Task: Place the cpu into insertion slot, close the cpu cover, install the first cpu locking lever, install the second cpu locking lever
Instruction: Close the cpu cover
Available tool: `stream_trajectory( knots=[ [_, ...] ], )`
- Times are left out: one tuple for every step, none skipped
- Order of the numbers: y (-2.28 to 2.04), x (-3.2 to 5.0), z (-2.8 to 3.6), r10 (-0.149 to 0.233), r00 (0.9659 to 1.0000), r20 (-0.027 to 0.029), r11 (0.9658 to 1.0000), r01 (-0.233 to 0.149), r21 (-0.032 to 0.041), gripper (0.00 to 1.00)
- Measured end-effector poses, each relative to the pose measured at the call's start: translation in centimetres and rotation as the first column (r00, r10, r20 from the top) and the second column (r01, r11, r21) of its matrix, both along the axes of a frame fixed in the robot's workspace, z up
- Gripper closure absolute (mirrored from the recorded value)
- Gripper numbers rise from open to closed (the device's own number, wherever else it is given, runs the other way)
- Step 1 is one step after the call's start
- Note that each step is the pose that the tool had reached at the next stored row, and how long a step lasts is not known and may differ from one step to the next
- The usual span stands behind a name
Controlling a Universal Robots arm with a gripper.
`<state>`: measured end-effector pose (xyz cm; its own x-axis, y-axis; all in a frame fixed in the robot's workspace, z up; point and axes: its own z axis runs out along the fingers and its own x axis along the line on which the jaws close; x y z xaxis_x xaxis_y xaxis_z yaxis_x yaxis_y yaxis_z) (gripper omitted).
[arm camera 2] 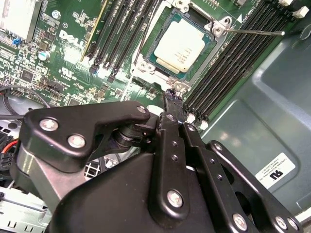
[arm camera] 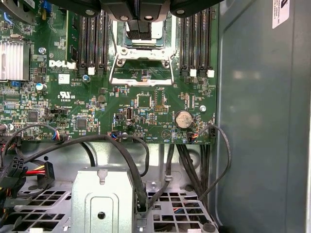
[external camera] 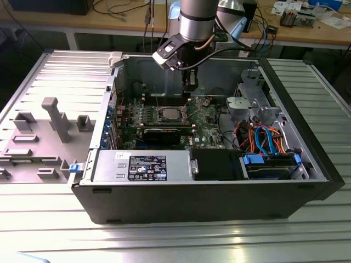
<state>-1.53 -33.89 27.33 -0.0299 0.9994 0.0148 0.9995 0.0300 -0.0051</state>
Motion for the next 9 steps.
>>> stream_trajectory(
  knots=[
    [0.0, 0.0, 0.0, 0.0, 1.0, 0.0001, 1.0, 0.0, 0.0, 0.89],
    [0.0, 0.0, 0.0, 0.0, 1.0, 0.0, 1.0, 0.0, 0.0, 0.89],
    [0.0, 0.01, 0.0, 0.0, 1.0, 0.0, 1.0, 0.0, 0.0, 0.89],
    [0.0, 0.03, 0.0, 0.0, 1.0, 0.0, 1.0, 0.0, 0.0, 0.89],
    [0.0, 0.06, 0.0, 0.0, 1.0, 0.0, 1.0, 0.0, 0.0, 0.89],
    [0.0, 0.1, 0.0, 0.0, 1.0, 0.0, 1.0, 0.0, 0.0, 0.89],
    [0.0, 0.16, 0.0, 0.0, 1.0, 0.0, 1.0, 0.0, 0.0, 0.89],
    [0.0, 0.32, 0.0, 0.0, 1.0, 0.0, 1.0, 0.0, 0.0, 0.89],
    [0.0, 0.52, 0.0, 0.0, 1.0, 0.0, 1.0, 0.0, 0.0001, 0.89]
  ],
)
